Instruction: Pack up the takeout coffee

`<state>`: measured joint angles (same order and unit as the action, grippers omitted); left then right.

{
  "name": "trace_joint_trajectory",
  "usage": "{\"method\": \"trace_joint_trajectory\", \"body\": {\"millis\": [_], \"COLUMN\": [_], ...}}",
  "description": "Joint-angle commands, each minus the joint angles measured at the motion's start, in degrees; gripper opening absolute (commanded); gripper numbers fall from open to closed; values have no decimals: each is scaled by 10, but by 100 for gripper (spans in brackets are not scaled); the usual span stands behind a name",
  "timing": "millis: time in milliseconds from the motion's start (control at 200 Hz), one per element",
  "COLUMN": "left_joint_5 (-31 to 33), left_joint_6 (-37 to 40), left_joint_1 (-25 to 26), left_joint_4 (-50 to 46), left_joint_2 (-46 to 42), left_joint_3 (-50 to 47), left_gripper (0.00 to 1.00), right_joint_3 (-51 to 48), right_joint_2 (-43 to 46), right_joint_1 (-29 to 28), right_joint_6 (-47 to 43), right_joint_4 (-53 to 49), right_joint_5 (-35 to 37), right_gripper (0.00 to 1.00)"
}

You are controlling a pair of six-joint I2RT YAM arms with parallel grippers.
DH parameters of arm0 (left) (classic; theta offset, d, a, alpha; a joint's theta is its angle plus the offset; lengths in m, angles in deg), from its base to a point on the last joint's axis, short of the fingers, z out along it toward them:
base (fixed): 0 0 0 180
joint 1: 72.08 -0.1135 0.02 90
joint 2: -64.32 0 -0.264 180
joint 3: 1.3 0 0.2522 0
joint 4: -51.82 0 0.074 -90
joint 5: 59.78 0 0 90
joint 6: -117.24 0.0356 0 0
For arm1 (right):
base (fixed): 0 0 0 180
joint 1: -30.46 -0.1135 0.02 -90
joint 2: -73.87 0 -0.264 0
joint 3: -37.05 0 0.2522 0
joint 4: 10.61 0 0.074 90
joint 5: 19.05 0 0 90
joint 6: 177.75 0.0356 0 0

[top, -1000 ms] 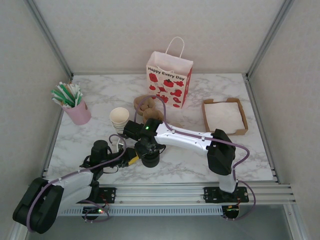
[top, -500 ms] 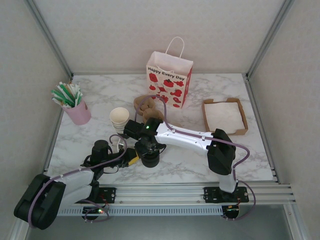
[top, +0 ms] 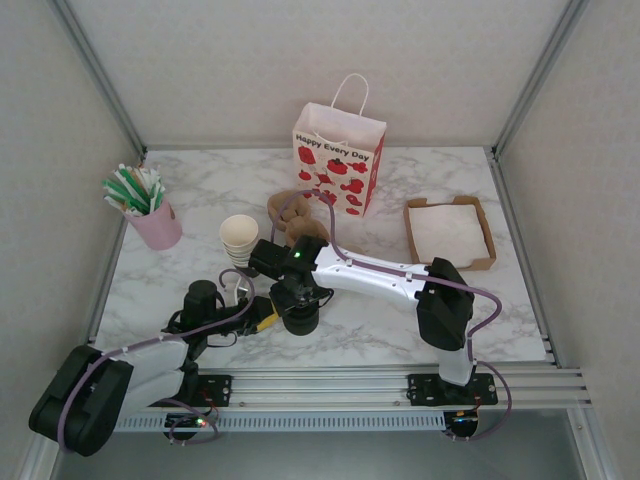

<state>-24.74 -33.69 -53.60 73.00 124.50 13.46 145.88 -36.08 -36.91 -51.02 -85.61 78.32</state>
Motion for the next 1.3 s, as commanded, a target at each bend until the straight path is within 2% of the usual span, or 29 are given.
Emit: {"method": "trace_joint_trajectory", "body": {"millis": [0, 240, 636, 1297], "left_joint_5": [-23, -27, -30, -21], "left_joint_6": [-5, -13, -7, 20], "left_joint_1": [-6, -6, -6, -5], "left_joint_4": [27, 40, 68, 47], "left_joint_2": [-13, -16, 30, 52], "left_joint_3": [-5, -4, 6, 10], "left_gripper": [40, 42, 42, 43], "right_joint_3": [-16, -15, -18, -15], "right_joint_2": [6, 10, 15, 22], "right_joint_1": [1, 1, 1, 5], "right_joint_6": [9, 8, 8, 6], "right_joint_4": [13, 14, 20, 19], "right_joint_5": [-27, -30, -43, -46], "right_gripper": [73, 73, 73, 73]}}
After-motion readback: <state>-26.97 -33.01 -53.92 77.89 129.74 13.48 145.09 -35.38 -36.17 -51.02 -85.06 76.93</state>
